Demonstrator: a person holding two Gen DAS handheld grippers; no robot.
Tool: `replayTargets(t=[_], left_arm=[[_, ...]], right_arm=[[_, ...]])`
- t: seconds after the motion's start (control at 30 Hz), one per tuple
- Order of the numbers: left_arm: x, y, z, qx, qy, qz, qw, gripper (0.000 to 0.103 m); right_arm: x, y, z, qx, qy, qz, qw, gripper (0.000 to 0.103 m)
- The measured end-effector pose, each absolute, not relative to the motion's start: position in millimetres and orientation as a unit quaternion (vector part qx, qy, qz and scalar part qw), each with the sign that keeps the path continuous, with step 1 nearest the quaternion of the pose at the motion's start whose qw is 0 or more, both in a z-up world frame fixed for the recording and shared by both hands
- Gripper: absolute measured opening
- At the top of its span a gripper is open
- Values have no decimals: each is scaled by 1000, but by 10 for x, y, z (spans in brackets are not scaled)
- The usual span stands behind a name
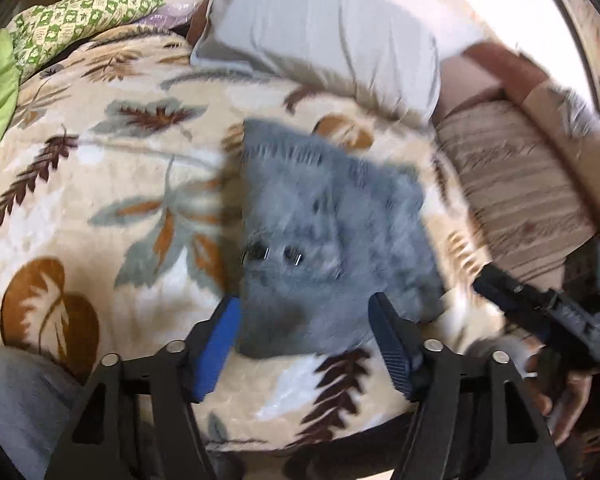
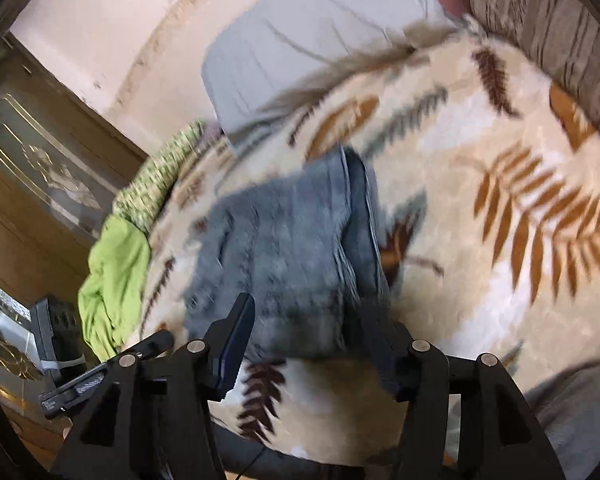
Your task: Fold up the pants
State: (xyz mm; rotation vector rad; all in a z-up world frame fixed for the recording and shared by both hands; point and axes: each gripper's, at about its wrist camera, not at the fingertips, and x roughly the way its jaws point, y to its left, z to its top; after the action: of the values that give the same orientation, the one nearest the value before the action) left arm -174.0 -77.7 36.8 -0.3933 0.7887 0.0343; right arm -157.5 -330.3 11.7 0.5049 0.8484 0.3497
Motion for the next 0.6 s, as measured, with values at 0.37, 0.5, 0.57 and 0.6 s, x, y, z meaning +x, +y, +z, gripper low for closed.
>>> replayTargets(t=[0.37,0.5,0.57,0.6], left_arm=[[-640,50,285,-233,414,51,878,70],[-354,159,144,-282,423,24,861,67],[-274,209,22,-287,425,21,858,59],[-268,224,-43,-295,424,20,856,59]], right_arm=[[-529,-3366,67,228,428,168,859,46],[-218,-3384,-72,233,437,179,850,42],[-148,-3372,-127,231,440,180,849,29],[-120,-3366,-162,231,441,179,848,22]])
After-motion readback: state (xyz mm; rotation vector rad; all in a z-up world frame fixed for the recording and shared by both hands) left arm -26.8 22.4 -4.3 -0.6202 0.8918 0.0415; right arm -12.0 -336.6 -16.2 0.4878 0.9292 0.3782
